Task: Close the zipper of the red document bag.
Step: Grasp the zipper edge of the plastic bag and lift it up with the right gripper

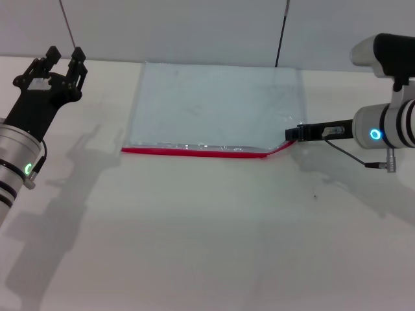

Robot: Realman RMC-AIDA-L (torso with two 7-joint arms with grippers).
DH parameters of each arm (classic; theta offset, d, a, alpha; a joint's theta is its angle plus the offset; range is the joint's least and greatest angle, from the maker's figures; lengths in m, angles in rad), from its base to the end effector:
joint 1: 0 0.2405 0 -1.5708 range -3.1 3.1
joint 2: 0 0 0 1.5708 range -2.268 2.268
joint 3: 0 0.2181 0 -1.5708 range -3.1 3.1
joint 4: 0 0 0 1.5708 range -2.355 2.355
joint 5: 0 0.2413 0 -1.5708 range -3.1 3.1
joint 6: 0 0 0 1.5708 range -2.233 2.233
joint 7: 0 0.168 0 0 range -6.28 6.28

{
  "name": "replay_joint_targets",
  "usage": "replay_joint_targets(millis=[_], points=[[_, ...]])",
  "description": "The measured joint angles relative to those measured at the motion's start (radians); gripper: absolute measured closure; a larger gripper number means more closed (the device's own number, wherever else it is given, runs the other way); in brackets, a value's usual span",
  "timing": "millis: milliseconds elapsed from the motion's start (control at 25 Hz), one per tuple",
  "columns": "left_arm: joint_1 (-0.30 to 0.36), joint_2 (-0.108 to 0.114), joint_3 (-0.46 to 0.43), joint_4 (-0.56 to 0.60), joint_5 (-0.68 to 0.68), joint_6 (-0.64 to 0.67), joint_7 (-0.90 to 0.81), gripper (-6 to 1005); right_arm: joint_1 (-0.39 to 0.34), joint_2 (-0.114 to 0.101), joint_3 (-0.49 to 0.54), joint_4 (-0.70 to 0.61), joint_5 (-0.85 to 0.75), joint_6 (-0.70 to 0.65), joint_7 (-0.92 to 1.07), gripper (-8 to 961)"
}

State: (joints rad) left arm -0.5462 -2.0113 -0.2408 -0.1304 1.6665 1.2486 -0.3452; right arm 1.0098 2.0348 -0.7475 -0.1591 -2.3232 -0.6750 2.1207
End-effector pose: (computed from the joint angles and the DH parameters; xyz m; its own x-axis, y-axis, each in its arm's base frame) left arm -0.3010 0.3782 0.0112 0.5889 -0.1019 0.8018 0.7767 -0.2028 -0.5963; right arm 0.2289 0.4548 -0.0811 0.5150 -0.7760 -0.3640 -0.8419 -0.3780 -0.3852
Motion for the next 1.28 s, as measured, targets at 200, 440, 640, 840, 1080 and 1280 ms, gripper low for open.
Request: replay_joint_targets(millis=[200, 440, 640, 840, 1080, 1280], points=[[0.0, 0.0, 0.0, 0.0, -0.001, 0.0, 0.0, 601, 0.009, 0.001, -0.002, 0.01, -0.006, 0.002, -0.015, 668], [0.001, 0.0, 0.0, 0.0, -0.001, 0.0, 0.0, 602, 0.01, 0.001, -0.003, 0.01, -0.002, -0.007, -0.05, 715], [0.002, 0.0, 0.0, 0.0, -0.001, 0.0, 0.0, 603, 0.01, 0.001, 0.004, 0.01, 0.0, -0.038, -0.094, 777], [0.003, 0.0, 0.0, 0.0, -0.001, 0.0, 0.0, 604, 0.009, 0.001, 0.006, 0.007, 0.015, -0.059, -0.121, 828], [0.003, 0.0, 0.0, 0.0, -0.001, 0.0, 0.0, 606, 0.005, 0.001, 0.005, 0.005, 0.05, -0.072, -0.149, 892], [0.001, 0.0, 0.0, 0.0, -0.001, 0.0, 0.0, 607, 0.003, 0.001, 0.004, 0.003, 0.051, -0.072, -0.149, 919]])
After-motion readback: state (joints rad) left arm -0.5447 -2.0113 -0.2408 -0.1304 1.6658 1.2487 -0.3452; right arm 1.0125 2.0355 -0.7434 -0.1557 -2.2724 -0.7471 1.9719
